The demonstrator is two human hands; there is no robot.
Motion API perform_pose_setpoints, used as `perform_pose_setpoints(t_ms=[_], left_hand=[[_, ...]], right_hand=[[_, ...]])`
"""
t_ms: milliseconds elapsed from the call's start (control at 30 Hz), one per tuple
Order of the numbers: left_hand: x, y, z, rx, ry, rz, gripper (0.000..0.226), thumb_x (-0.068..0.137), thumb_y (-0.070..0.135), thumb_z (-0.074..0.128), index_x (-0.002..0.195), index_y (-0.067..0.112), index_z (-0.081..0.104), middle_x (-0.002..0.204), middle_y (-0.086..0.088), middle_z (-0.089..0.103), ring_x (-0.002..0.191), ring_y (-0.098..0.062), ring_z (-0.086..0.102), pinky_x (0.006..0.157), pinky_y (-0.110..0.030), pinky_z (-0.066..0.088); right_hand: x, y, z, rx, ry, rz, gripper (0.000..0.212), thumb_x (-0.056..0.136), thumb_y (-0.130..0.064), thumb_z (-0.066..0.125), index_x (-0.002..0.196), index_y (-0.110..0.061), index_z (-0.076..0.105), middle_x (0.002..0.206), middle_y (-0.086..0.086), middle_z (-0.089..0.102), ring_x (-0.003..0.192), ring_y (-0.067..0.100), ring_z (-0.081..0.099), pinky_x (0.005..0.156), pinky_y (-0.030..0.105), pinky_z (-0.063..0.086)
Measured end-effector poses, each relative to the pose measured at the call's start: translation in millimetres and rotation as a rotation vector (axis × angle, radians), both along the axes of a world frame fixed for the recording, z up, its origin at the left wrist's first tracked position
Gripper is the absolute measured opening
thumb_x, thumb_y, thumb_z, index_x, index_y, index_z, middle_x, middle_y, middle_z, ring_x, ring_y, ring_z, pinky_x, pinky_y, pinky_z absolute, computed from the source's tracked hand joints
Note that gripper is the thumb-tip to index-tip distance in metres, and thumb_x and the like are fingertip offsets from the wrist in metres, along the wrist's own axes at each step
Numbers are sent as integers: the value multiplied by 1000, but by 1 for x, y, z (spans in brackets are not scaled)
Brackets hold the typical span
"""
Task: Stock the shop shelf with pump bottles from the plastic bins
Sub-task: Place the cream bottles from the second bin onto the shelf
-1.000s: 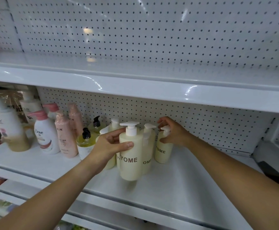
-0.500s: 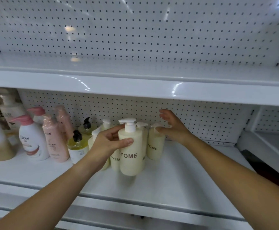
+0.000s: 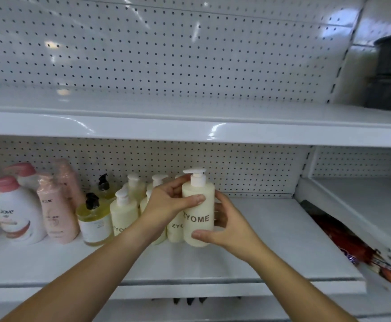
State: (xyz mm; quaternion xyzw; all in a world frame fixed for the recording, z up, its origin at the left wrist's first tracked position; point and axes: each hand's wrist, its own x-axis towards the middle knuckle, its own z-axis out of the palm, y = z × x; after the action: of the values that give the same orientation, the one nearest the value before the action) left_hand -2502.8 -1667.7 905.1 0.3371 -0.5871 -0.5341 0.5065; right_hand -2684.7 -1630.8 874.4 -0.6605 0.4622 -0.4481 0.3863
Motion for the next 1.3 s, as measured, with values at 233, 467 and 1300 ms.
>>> perform_pose_setpoints(t_ms=[233,467,1300], left_hand=[[-4,11,-3,-26,4,-21,55,74,2,82,124,18,65,108,-3,76,102,-22,72,86,-34,59],[24,-11,10,-355,-369,243,60,70,40,87,125,34,66,118,22,69,113,7,60,100,-20,47],[32,-51,-40,-470,-874,260,45,81,20,65,125,30,67,137,12,61,128,-3,53,100,-30,50]], right_hand=[[17,6,-4,6,97,-157,79,65,-21,91,125,-46,45,109,-18,69,96,-4,66,82,28,58],[6,-24,-22,40,25,-242,79,57,-22,94,122,-39,52,114,-13,69,103,5,68,89,38,59],[7,-85,-93,170,115,-308,78,65,-11,90,123,-33,42,111,-18,57,101,4,58,77,17,47]])
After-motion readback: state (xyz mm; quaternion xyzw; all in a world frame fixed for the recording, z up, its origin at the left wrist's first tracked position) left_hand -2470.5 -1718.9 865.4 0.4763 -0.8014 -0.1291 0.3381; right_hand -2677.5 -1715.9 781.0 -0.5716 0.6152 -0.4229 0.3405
